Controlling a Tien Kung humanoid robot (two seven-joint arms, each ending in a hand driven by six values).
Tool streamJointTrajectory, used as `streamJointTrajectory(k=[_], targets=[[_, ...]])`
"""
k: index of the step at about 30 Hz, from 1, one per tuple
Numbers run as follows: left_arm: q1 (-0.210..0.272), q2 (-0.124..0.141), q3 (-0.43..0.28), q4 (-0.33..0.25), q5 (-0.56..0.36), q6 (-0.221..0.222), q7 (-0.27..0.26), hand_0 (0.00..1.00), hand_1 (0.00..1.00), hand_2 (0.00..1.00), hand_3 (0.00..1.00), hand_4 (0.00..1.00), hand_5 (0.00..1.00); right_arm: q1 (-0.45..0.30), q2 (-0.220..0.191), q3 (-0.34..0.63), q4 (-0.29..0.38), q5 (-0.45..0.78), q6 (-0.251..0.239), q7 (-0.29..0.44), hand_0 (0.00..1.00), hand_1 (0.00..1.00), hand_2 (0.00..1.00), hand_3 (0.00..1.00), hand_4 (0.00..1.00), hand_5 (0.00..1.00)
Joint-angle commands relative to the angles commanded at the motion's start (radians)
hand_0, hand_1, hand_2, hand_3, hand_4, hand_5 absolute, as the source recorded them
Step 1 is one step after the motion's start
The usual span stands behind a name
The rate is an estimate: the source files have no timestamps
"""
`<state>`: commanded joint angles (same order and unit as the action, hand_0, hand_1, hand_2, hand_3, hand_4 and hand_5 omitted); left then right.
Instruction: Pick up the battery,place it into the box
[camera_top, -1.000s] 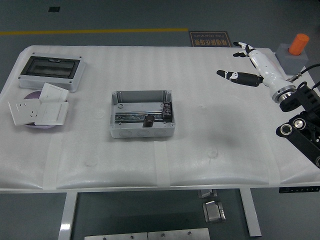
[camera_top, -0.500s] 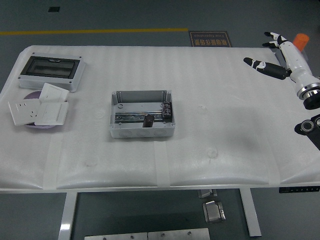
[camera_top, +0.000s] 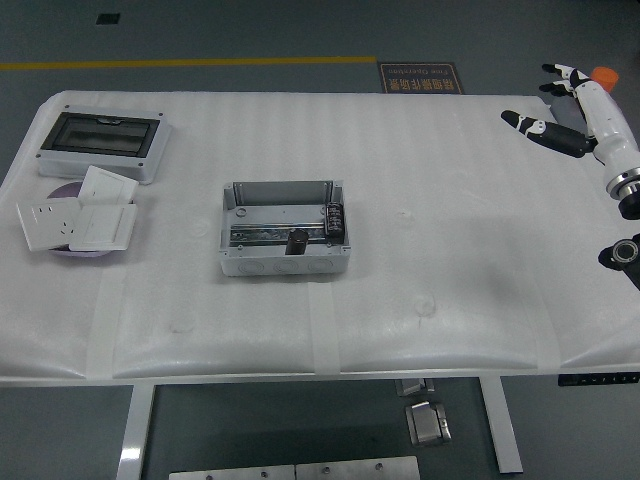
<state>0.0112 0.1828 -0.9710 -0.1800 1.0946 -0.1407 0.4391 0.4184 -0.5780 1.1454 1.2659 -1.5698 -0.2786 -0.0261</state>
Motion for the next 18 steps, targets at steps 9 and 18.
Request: streamJointTrajectory(k=[9,18], targets=[[-0.001,-0.005,-0.001,0.000,0.000,0.001,-0.001,0.617,0.615,0.413,0.508,0.612,0.043,-0.007,0.002,0.016,-0.005,0.001,-0.001,0.001,0.966,0.780,0.738,0.869,0.998,0.651],[-0.001,-0.005,0.003,0.000,-0.006,0.001,-0.001,0.616,0.615,0.412,0.506,0.615,0.044,-0.007,0.000,0.021,-0.003,-0.005,-0.002,-0.001,0.964,0.778,0.735,0.865,0.998,0.649]])
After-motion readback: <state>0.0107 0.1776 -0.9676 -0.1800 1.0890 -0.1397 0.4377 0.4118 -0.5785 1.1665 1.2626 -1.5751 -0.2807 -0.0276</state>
